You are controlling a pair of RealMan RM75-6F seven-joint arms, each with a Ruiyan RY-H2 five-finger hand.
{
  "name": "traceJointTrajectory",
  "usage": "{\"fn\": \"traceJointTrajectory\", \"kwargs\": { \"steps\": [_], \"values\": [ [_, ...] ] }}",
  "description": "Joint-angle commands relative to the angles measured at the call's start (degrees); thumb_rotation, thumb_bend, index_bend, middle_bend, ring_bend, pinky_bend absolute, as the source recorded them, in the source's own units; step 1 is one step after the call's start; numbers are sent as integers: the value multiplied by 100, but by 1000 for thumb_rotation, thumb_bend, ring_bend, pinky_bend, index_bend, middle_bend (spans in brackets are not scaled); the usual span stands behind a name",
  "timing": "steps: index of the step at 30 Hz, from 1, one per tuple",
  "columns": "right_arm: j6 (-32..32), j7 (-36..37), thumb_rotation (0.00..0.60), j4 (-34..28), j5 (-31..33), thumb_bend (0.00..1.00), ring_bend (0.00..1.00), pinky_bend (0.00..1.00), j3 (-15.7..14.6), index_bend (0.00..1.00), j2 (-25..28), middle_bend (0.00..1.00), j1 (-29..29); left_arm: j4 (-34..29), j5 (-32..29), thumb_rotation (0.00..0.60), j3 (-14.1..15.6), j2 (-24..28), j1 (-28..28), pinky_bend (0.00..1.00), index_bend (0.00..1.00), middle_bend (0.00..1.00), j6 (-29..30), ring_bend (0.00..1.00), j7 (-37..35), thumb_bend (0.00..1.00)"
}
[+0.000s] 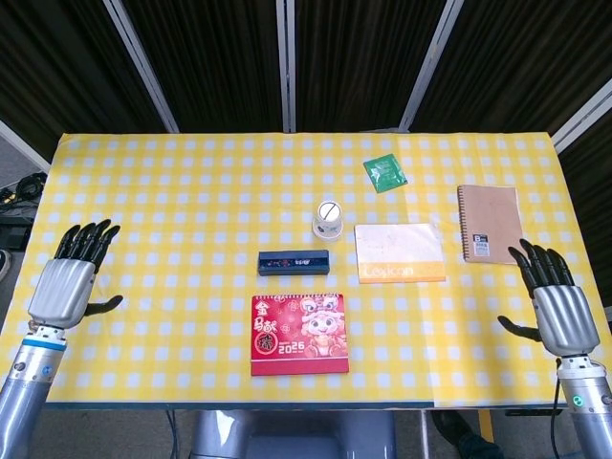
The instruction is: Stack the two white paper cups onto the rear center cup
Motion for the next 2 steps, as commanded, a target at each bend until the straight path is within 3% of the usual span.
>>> {"fn": "traceJointTrajectory", "kwargs": {
  "steps": [1, 2],
  "values": [
    [64, -39, 600, -51, -51, 0, 0, 0, -14, 24, 18, 0, -26, 76, 225, 600, 59, 3, 274, 0, 0, 0, 161, 0, -103, 0],
    [73, -48, 600, -59, -55, 0, 0, 0, -14, 24, 21, 0, -31, 88, 273, 600, 43, 11, 317, 0, 0, 0, 170, 0, -130, 0]
  ]
}}
